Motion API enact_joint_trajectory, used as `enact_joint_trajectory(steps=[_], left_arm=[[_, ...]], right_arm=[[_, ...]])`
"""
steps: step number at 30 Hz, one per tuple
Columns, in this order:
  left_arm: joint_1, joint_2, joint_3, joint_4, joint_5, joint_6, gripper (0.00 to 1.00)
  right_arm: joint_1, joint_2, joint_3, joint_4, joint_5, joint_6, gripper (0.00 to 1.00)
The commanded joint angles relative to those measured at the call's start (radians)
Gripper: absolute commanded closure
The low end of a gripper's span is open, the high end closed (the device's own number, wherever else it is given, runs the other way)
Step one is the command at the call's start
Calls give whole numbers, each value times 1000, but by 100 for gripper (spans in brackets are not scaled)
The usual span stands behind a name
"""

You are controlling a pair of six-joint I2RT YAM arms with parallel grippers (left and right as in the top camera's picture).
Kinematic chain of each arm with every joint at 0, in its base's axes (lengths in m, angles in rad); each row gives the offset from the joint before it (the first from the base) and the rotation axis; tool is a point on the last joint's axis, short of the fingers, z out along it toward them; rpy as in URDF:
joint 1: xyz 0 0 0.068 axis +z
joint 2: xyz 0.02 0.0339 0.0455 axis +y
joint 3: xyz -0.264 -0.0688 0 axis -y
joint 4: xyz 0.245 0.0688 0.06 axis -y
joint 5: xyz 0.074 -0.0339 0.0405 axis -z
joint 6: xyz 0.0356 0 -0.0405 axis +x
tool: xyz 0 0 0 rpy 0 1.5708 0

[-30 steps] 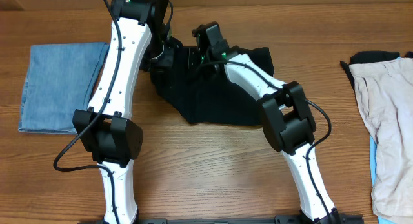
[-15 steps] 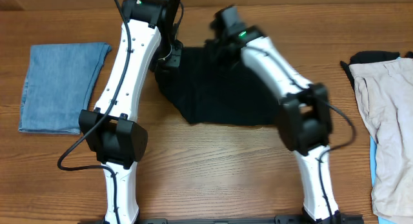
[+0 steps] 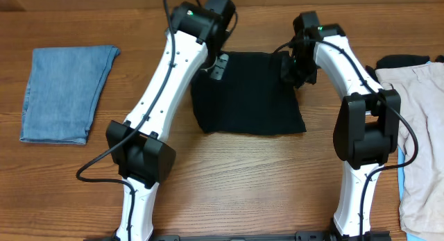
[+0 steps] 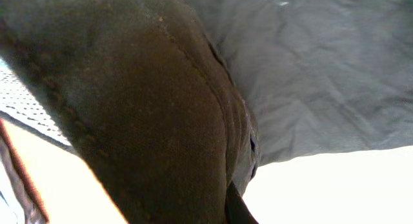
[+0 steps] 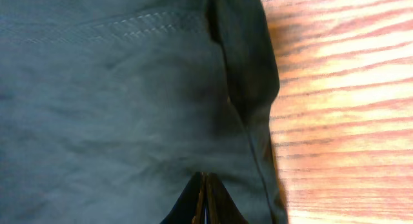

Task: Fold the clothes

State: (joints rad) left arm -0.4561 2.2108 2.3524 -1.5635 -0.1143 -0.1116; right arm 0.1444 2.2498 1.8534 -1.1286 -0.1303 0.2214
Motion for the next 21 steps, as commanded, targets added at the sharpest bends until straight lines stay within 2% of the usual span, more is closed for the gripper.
enact_joint_trajectory(steps=[1, 6, 15, 21], left_arm=[[-56, -29, 28, 21, -9, 65, 96], [-114, -29, 27, 89, -8, 84, 96], [-204, -21, 16, 148, 47, 113, 96], [-231, -20, -69, 221, 84, 117, 96]], right_arm=[[-5, 0, -103, 78, 25, -13, 96], [-5, 0, -212, 145, 25, -13, 96], [-5, 0, -213, 140, 24, -13, 96], [-5, 0, -213, 140, 24, -13, 96]])
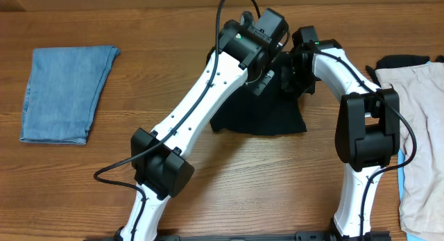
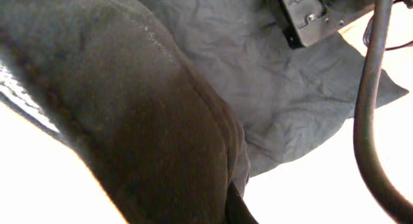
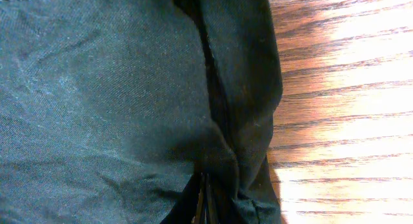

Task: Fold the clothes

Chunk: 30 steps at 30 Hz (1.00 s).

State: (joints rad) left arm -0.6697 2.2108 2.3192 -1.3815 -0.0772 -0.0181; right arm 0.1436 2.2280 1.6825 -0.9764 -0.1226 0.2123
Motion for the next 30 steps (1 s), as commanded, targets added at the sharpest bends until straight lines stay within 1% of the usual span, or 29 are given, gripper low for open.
enact_joint_trajectory(steps=[1, 5, 9, 12, 15, 17, 19, 24, 30], left_arm=[[-20, -20, -55, 67, 68, 23, 96], [-32, -20, -121, 129, 86, 23, 96], [-38, -20, -185, 222, 180, 15, 96], [-38, -20, -210, 270, 183, -20, 96], [-38, -19, -220, 310, 187, -86, 96], [-38, -19, -223, 335, 226, -106, 96], [-38, -16, -223, 347, 235, -129, 96], [-38, -7, -224, 342, 236, -129, 96], [-38, -7, -224, 338, 242, -128, 96]], right_arm=[[-3, 22, -42, -13, 17, -3, 96], [-4, 22, -42, -13, 17, -3, 96], [-4, 22, -42, -12, 17, -3, 96], [-4, 22, -42, -14, 17, -3, 96], [-4, 22, -42, -16, 17, -3, 96], [-4, 22, -42, -16, 17, -3, 96], [-4, 22, -42, -17, 17, -3, 96], [-6, 13, -27, -16, 34, -4, 96], [-31, -101, 43, -39, 48, -4, 96]])
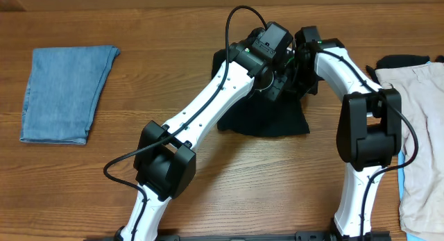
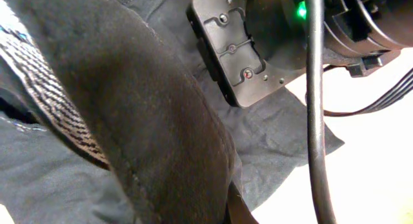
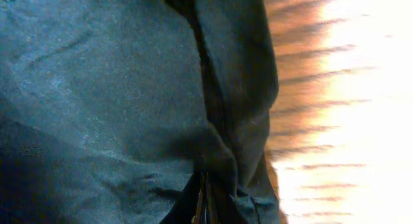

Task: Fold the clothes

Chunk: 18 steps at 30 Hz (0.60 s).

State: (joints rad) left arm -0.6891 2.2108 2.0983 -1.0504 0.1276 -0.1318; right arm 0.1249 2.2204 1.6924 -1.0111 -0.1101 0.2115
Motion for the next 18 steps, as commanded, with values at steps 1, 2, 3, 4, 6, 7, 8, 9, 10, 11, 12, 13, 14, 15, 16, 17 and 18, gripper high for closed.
enact_joint_trajectory(steps=[1, 2, 3, 4, 6, 7, 8, 9, 10, 11, 12, 13, 14, 15, 16, 17, 18], left_arm=[[-18, -7, -3, 5, 45, -14, 92], [-18, -7, -4, 5, 50, -14, 91], [-18, -7, -4, 7, 49, -14, 91], [-18, -7, -4, 8, 49, -14, 92], [-18, -7, -4, 9, 49, -14, 94], [-18, -7, -5, 9, 49, -14, 95], [-18, -7, -9, 12, 49, -14, 95], [-18, -7, -13, 14, 49, -14, 95], [-18, -7, -21, 20, 49, -14, 95], [-18, -7, -40, 37, 50, -14, 95], [-18, -7, -50, 47, 50, -14, 95], [-18, -7, -62, 60, 50, -15, 96], [-18, -7, -71, 69, 50, -16, 95], [-18, -7, -84, 88, 50, -24, 95], [-18, -7, -92, 108, 58, -27, 95], [-18, -7, -98, 122, 58, -31, 94], [-19, -7, -103, 135, 60, -34, 92]], right_arm=[[-19, -108, 33, -8, 36, -4, 96], [-24, -114, 33, -12, 40, -4, 96], [-32, -121, 33, -19, 41, -4, 96], [-40, -127, 33, -23, 41, -4, 96], [-50, -137, 33, -25, 42, -4, 96], [-69, -159, 33, -19, 42, -4, 96], [-79, -171, 33, -17, 42, -4, 96], [-89, -182, 33, -16, 42, -3, 96], [-104, -201, 33, -16, 41, -3, 96], [-123, -224, 33, -19, 38, -3, 96], [-138, -240, 33, -23, 38, -3, 96], [-151, -254, 33, -26, 38, -3, 96], [-169, -273, 33, -32, 35, -3, 96], [-187, -290, 33, -40, 23, -3, 96], [-198, -298, 33, -47, 22, -3, 96], [-201, -300, 33, -51, 23, -3, 96], [-203, -300, 33, -54, 23, -3, 96]])
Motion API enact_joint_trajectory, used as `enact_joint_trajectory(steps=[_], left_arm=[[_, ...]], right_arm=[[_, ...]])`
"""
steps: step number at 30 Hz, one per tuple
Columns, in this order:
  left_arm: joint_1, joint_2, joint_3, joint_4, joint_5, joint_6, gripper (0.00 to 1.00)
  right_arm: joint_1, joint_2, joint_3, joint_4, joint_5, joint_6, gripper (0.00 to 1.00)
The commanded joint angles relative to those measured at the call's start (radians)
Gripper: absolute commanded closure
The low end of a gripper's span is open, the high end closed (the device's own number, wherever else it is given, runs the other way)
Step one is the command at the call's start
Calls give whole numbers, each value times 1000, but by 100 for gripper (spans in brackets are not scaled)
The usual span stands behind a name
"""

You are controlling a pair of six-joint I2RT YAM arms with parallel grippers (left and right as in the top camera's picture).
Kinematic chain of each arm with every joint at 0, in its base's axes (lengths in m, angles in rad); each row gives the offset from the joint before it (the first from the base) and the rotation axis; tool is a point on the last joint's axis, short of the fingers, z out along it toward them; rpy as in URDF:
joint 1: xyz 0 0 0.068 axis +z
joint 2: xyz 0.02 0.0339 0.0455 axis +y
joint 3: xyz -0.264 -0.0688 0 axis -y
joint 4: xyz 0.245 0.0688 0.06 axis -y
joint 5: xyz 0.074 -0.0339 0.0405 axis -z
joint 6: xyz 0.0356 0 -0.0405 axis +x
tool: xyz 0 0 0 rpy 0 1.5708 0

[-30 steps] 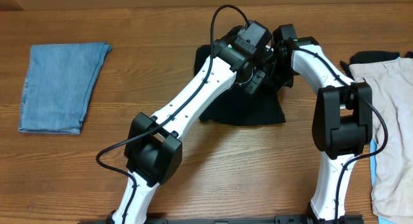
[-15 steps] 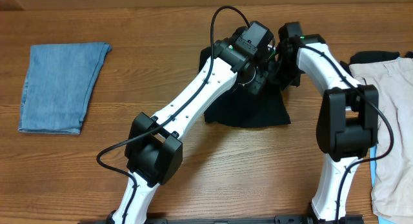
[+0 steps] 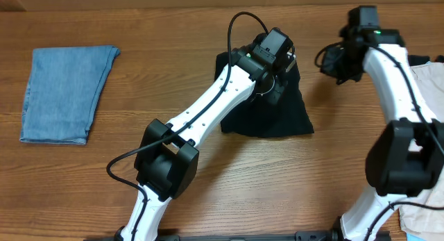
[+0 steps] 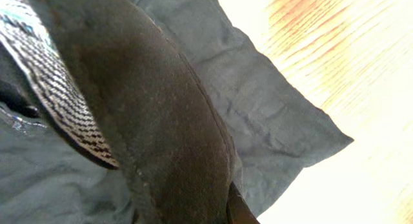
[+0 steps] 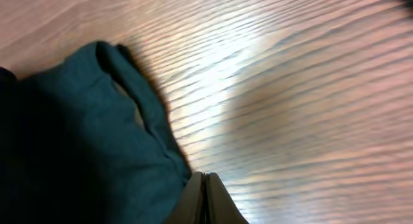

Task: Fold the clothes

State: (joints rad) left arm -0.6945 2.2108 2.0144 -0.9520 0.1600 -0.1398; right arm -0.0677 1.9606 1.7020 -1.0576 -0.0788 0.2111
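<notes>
The black garment [image 3: 267,109] lies folded into a narrow shape on the wooden table [image 3: 208,171]. My left gripper [image 3: 279,59] is over its far right part, shut on a thick fold of the black cloth [image 4: 161,121]; in the left wrist view only one fingertip [image 4: 237,212] shows under the fold. The lower layer [image 4: 271,114] spreads flat beneath. To the right of the garment, off the cloth, my right gripper [image 3: 333,60] hangs with its fingers [image 5: 205,199] pressed together and nothing between them. The garment's edge [image 5: 97,133] shows at the left of the right wrist view.
Folded blue jeans [image 3: 66,94] lie at the far left. At the right edge a beige garment [image 3: 427,123] is spread out, with a dark item [image 3: 402,60] behind it. The left arm's links [image 3: 208,109] stretch diagonally over the table's middle.
My right gripper has let go of the garment's right edge and now sits to the right of it over bare wood. The left gripper still holds its fold at the garment's far right.
First the black garment lay spread wide, each gripper shut on a far corner. Then the left gripper was farther right with its side of the cloth, then beside the right gripper with the garment halved. Now the right gripper is off the cloth.
</notes>
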Motion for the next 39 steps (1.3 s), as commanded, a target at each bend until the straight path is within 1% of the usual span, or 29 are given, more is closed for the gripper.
enact_joint_trajectory(steps=[1, 3, 4, 5, 6, 7, 9, 11, 13, 14, 15, 16, 17, 19, 23, 25, 28, 31, 36, 37, 38, 39], left_arm=[[-13, -7, -24, 49, 37, -26, 92], [-13, -7, -40, 76, 80, -26, 88], [-13, -7, -50, 86, 105, -26, 71], [-13, -7, -56, 86, 127, -26, 45], [-13, -7, -58, 85, 154, -24, 11], [-13, -7, -58, 88, 197, -17, 0], [-10, -8, -37, 100, 286, 12, 0], [3, -14, 12, 77, 277, 13, 0], [39, -21, 81, 41, 233, 0, 0], [70, -21, 114, 24, 194, -27, 0], [89, -21, 116, 24, 183, -34, 0], [112, -21, 114, 20, 169, -33, 5], [136, -19, 108, 19, 145, -33, 16], [172, -18, 103, 27, 119, -22, 39], [184, -2, 101, 91, 121, 40, 56], [183, 18, 101, 134, 129, 39, 64], [183, 80, 101, 202, 143, 35, 72], [183, 153, 101, 225, 187, 35, 74], [184, 253, 101, 229, 188, 35, 74], [186, 279, 101, 234, 180, 35, 74], [188, 293, 101, 236, 170, 35, 69], [190, 298, 101, 240, 170, 35, 67]], right_arm=[[-11, -40, 23, -11, -9, -3, 96], [-11, -40, 21, -13, -8, -3, 96], [-11, -40, 21, -12, -8, -3, 96], [-11, -40, 21, -12, -8, -3, 96], [-11, -40, 21, -13, -8, -3, 96], [-11, -40, 21, -12, -9, -3, 96], [-11, -40, 22, -10, -21, -3, 96], [-11, -48, 22, -11, -72, -39, 96], [-11, -71, 22, -18, -206, -106, 96], [-11, -85, 22, -23, -304, -140, 96], [-11, -90, 22, -30, -381, -163, 96], [-11, -91, 22, -45, -472, -190, 96], [-11, -90, 19, -63, -505, -196, 96], [-11, -89, 18, -109, -499, -201, 96], [-11, -89, -36, -126, -500, -205, 96], [-11, -88, -89, -103, -500, -205, 96], [-10, -88, -245, 19, -500, -199, 96], [-10, -88, -377, 129, -512, -151, 96], [-10, -88, -602, 298, -520, -128, 96], [-10, -88, -662, 355, -487, -96, 96], [-10, -88, -716, 402, -426, -38, 96], [-10, -88, -749, 431, -393, -3, 96]])
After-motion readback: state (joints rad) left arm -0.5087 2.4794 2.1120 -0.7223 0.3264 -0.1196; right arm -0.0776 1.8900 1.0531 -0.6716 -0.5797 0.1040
